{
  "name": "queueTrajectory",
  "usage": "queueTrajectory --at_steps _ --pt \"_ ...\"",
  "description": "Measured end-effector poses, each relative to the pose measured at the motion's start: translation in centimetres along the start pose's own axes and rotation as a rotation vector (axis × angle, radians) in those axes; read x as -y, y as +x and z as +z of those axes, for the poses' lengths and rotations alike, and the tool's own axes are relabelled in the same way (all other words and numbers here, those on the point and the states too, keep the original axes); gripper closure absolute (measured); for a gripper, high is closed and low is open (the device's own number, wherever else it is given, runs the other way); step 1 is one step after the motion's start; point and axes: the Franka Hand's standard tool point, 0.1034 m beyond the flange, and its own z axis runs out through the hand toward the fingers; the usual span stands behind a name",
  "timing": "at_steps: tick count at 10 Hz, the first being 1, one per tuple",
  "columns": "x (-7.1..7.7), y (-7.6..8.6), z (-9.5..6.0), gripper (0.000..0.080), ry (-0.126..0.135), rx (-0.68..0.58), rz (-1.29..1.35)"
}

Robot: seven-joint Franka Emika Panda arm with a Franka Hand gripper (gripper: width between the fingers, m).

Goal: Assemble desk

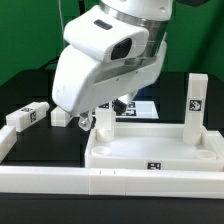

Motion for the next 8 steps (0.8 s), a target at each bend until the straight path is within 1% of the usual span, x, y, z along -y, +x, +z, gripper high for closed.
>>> queueTrajectory --at_steps 1,2,3,4,5,6,7,8 --pt "-0.1 -0.3 0.0 0.0151 0.011 0.005 0.07" --pt "-0.3 -1.5 -0.1 0.0151 0.061 0.028 0.207" --pt "-1.4 -2.7 -0.1 0.0151 0.09 0.011 0.288" --pt "-2.7 -4.4 -0.3 0.0151 0.086 -0.034 0.339" --pt "-2.8 -6.5 -0.2 0.0151 0.099 -0.034 0.421" --pt "-3.6 -8.4 0.4 0.0151 0.097 -0.031 0.468" --pt "-4.5 -9.6 1.1 0.0151 0.086 -0.03 0.536" --pt "-4.3 -9.1 0.9 0.0151 0.087 -0.027 0.628"
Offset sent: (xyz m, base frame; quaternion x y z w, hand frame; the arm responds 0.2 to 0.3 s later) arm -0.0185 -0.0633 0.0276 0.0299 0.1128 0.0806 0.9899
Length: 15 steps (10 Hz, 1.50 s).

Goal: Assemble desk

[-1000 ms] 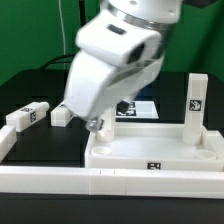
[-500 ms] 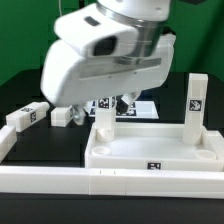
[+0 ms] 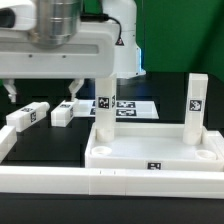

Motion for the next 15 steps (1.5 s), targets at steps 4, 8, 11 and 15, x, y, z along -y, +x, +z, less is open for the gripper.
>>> queueTrajectory --at_steps 4,8,11,15 --pt "0.8 -0.2 1.4 0.0151 0.015 0.061 0.241" --pt "-1.7 -5.1 4.3 0.0151 0.162 0.174 0.374" --pt "-1.5 -5.0 4.4 0.0151 0.16 0.17 0.371" --pt "-0.9 -8.9 7.2 0.0151 0.264 0.278 0.48"
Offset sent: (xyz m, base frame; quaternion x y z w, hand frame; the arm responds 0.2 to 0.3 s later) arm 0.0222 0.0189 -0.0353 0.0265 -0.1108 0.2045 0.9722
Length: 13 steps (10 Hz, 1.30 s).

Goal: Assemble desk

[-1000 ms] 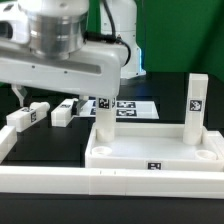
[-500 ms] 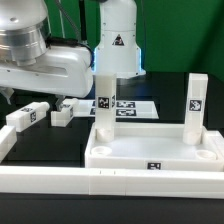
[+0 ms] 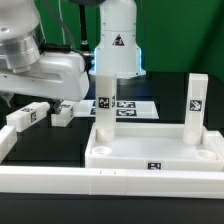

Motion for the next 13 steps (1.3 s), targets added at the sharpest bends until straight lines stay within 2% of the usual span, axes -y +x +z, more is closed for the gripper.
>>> queueTrajectory --at_steps 1,5,9,12,13 --pt "-0.6 -1.4 1.2 0.0151 0.022 0.026 0.03" --pt "-0.5 -2.0 1.8 0.0151 0.022 0.095 0.031" --pt "-1.0 -3.1 2.4 0.0151 0.057 0.352 -0.033" --pt "-1.2 -3.7 3.0 0.0151 0.056 0.539 -0.023" --pt "-0.7 -3.8 3.0 0.0151 0.057 0.586 -0.036"
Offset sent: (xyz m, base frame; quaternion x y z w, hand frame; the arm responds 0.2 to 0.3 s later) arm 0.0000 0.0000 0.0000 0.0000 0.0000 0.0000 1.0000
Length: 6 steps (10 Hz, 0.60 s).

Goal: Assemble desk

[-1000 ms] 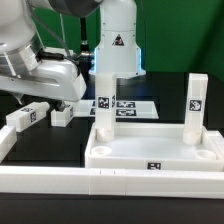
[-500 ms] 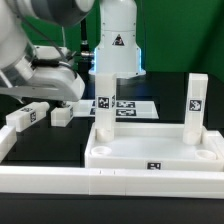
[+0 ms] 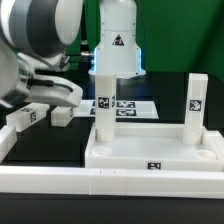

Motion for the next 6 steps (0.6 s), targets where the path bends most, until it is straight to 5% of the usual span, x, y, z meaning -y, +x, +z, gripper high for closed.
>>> queueTrajectory --at_steps 2,6 --pt "1.5 0.4 -0.3 0.0151 -0.02 0.003 -0.026" --pt "2.0 1.1 0.1 0.0151 -0.035 -0.025 -0.017"
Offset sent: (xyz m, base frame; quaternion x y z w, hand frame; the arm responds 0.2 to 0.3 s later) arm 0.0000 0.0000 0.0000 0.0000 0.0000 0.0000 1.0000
